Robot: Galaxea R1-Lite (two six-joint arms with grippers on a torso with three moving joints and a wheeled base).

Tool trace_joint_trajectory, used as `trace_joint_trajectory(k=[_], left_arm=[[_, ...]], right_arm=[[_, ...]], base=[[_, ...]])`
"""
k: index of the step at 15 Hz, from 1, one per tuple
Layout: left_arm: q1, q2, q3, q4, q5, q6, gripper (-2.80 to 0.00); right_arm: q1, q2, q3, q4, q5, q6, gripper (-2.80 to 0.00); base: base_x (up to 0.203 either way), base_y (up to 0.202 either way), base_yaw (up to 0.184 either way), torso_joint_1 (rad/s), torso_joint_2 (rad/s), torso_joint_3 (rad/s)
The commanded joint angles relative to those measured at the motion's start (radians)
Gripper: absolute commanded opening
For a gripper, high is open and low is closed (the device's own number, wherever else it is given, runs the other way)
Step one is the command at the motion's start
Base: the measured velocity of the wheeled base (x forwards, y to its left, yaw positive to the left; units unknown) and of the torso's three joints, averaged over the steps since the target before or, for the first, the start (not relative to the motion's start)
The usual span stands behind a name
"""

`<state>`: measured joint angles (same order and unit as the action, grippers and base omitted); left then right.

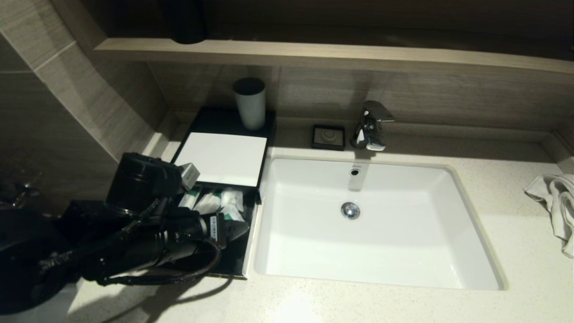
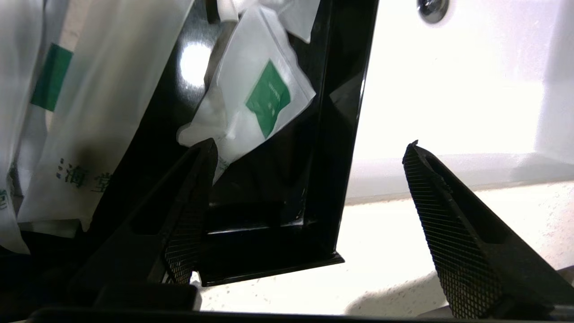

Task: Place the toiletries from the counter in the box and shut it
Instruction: Place the bathroom toiletry into the drawer

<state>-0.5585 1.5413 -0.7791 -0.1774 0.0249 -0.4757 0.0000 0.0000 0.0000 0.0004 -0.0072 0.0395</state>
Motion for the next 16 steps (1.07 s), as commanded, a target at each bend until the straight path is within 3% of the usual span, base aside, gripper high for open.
trace_joint_trajectory(k=[1, 8, 9, 16], left_arm=[[0.0, -0.03, 0.0, -0.007, 0.01, -0.006, 0.0], [0.002, -0.096, 0.001, 0.008, 0.047, 0.002, 0.0], [0.0, -0.104, 0.009, 0.013, 0.057, 0.008, -2.8], [0.023, -0.187, 0.006, 0.122, 0.076, 0.034, -2.8]], right_arm=[[0.0, 0.002, 0.0, 0.001, 0.0, 0.0, -2.8], [0.0, 0.002, 0.0, 0.0, 0.0, 0.0, -2.8], [0.0, 0.002, 0.0, 0.0, 0.0, 0.0, -2.8], [0.0, 0.002, 0.0, 0.0, 0.0, 0.0, -2.8]], base=[[0.0, 0.0, 0.0, 0.0, 0.0, 0.0], [0.0, 0.0, 0.0, 0.0, 0.0, 0.0], [0.0, 0.0, 0.0, 0.0, 0.0, 0.0], [0.0, 0.0, 0.0, 0.0, 0.0, 0.0]])
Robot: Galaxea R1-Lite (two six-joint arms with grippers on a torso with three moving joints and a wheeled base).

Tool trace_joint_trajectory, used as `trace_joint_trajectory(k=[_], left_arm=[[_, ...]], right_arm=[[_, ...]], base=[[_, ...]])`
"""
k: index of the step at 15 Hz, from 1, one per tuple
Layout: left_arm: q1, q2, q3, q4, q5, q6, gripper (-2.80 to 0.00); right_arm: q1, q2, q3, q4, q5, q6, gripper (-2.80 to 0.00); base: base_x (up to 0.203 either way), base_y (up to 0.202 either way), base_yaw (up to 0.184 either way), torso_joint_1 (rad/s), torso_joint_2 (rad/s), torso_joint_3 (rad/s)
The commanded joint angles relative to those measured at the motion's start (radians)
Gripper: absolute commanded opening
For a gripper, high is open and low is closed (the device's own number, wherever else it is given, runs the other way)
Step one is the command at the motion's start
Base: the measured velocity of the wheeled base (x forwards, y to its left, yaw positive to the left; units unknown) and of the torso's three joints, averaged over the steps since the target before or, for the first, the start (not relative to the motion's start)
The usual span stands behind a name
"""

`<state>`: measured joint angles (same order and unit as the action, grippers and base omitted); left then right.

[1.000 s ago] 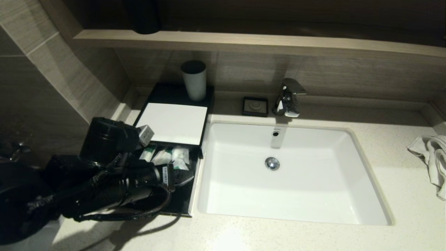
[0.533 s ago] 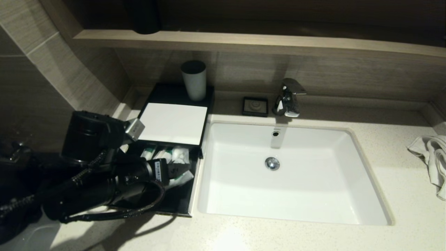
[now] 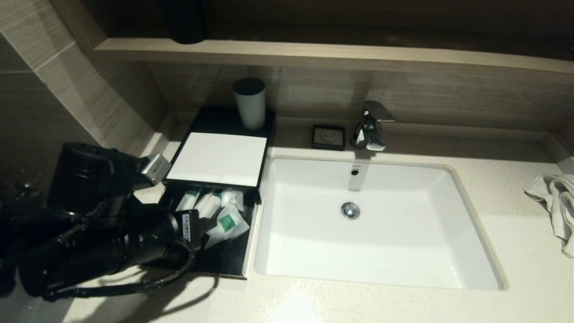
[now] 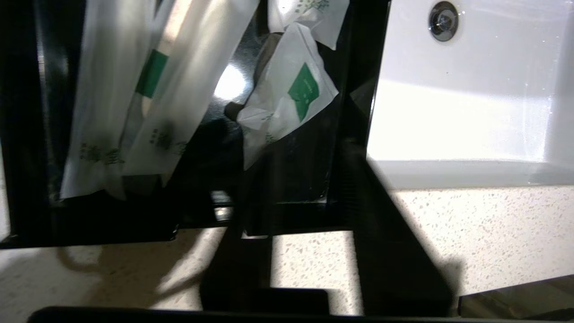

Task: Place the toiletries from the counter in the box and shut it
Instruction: Place the bathroom toiletry into the drawer, then close the drawer

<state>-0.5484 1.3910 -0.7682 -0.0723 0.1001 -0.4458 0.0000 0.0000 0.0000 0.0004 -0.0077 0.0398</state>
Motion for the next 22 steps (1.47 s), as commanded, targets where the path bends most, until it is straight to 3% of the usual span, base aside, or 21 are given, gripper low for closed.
trace_joint_trajectory(k=[1, 5, 9, 22], left_arm=[[0.025, -0.051, -0.008, 0.039, 0.001, 0.02, -2.8], [0.059, -0.061, -0.008, 0.154, 0.001, 0.089, -2.8], [0.074, -0.069, -0.006, 0.179, 0.001, 0.09, -2.8], [0.073, -0.055, -0.013, 0.433, -0.002, 0.093, -2.8]], right_arm=[[0.0, 0.002, 0.0, 0.0, 0.0, 0.0, -2.8], [0.0, 0.002, 0.0, 0.0, 0.0, 0.0, -2.8], [0.0, 0.002, 0.0, 0.001, 0.0, 0.0, -2.8], [0.0, 0.002, 0.0, 0.001, 0.0, 0.0, -2.8]], base=[[0.0, 0.0, 0.0, 0.0, 0.0, 0.0], [0.0, 0.0, 0.0, 0.0, 0.0, 0.0], [0.0, 0.0, 0.0, 0.0, 0.0, 0.0], [0.0, 0.0, 0.0, 0.0, 0.0, 0.0]])
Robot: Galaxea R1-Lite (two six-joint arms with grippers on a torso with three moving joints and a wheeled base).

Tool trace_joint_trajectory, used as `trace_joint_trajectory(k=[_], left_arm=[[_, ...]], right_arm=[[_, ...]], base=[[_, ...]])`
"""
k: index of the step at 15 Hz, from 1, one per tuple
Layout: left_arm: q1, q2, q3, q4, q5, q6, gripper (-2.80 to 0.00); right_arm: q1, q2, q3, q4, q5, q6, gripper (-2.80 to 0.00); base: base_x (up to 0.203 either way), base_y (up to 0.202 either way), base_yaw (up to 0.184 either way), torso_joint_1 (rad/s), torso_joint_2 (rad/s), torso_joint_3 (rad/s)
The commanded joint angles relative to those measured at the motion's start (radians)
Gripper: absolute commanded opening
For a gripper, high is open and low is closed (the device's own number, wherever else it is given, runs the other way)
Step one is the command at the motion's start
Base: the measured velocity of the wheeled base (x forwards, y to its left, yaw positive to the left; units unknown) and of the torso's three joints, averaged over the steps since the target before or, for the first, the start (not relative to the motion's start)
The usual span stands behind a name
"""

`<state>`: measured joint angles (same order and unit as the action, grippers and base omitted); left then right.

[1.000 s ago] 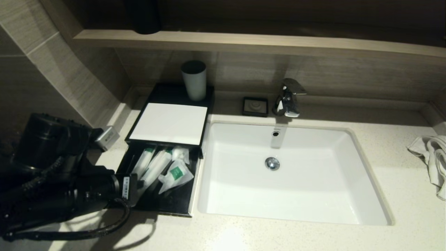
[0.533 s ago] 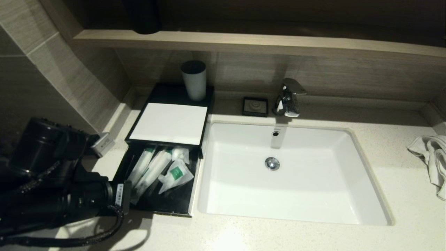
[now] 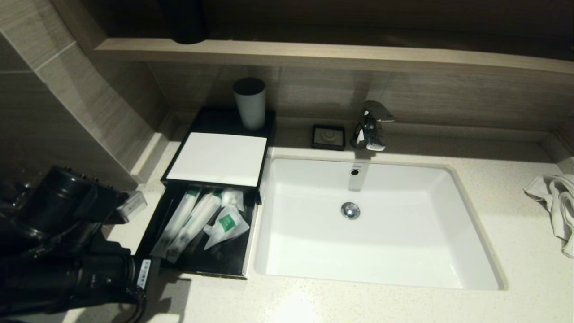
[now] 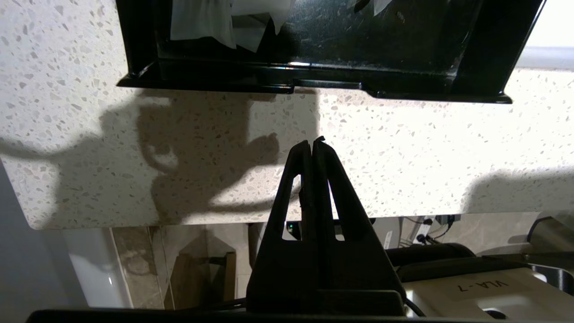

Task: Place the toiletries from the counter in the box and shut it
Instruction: Close the drawer

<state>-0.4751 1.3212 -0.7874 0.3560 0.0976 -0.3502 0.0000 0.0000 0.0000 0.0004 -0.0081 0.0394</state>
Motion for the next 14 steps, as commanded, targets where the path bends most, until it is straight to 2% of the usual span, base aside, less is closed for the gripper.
trace_joint_trajectory(k=[1, 14], left_arm=[[0.0, 0.029, 0.009, 0.004, 0.001, -0.003, -2.8], [0.0, 0.115, 0.041, -0.026, -0.006, -0.007, -2.8]], right_arm=[[0.0, 0.002, 0.0, 0.0, 0.0, 0.001, -2.8], [0.0, 0.002, 0.0, 0.001, 0.0, 0.001, -2.8]], base=[[0.0, 0.0, 0.0, 0.0, 0.0, 0.0], [0.0, 0.0, 0.0, 0.0, 0.0, 0.0]])
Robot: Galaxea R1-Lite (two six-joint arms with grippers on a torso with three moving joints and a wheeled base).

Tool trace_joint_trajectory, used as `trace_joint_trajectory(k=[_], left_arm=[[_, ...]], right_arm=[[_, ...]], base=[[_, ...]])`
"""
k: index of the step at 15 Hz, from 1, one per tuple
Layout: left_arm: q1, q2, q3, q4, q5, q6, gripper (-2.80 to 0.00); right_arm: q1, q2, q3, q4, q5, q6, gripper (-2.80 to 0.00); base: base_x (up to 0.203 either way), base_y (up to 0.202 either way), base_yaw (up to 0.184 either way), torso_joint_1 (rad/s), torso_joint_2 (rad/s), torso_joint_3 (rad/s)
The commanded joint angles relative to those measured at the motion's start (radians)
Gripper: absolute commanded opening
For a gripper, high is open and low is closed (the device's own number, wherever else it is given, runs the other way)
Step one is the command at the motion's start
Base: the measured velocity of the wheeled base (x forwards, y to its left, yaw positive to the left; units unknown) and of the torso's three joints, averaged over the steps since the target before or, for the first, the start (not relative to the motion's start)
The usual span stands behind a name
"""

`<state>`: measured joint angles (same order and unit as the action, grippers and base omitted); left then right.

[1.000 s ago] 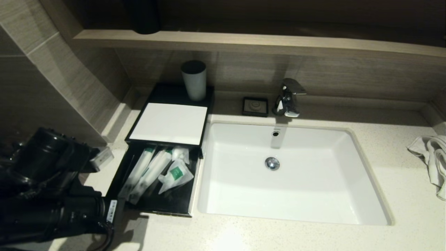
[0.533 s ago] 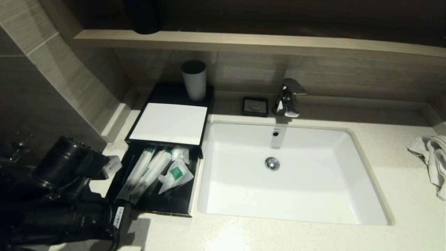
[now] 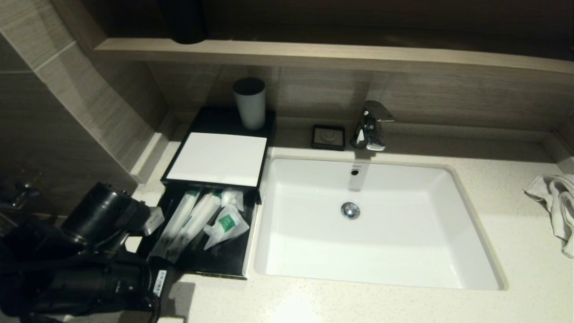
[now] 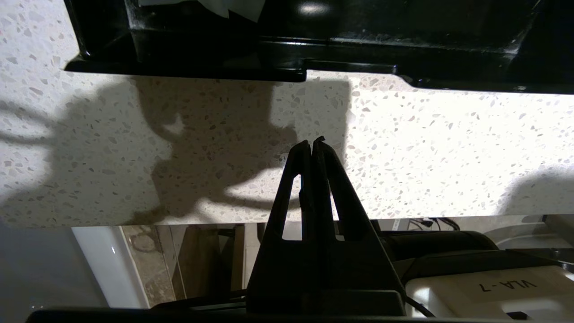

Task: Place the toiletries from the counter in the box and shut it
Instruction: Close the drawer

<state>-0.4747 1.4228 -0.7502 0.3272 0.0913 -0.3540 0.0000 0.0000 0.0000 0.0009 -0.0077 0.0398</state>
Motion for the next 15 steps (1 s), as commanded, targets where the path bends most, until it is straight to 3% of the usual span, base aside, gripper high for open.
trace_joint_trajectory(k=[1, 7, 15], left_arm=[[0.0, 0.021, 0.007, 0.0, 0.001, -0.002, -2.8], [0.001, 0.06, 0.04, -0.135, 0.001, -0.006, -2.8], [0.001, 0.071, 0.031, -0.154, 0.004, -0.006, -2.8]], right_arm=[[0.0, 0.002, 0.0, -0.001, 0.0, 0.0, -2.8], [0.0, 0.002, 0.0, 0.0, 0.0, 0.0, -2.8], [0.0, 0.002, 0.0, -0.001, 0.0, 0.0, -2.8]], base=[[0.0, 0.0, 0.0, 0.0, 0.0, 0.0], [0.0, 0.0, 0.0, 0.0, 0.0, 0.0], [0.0, 0.0, 0.0, 0.0, 0.0, 0.0]])
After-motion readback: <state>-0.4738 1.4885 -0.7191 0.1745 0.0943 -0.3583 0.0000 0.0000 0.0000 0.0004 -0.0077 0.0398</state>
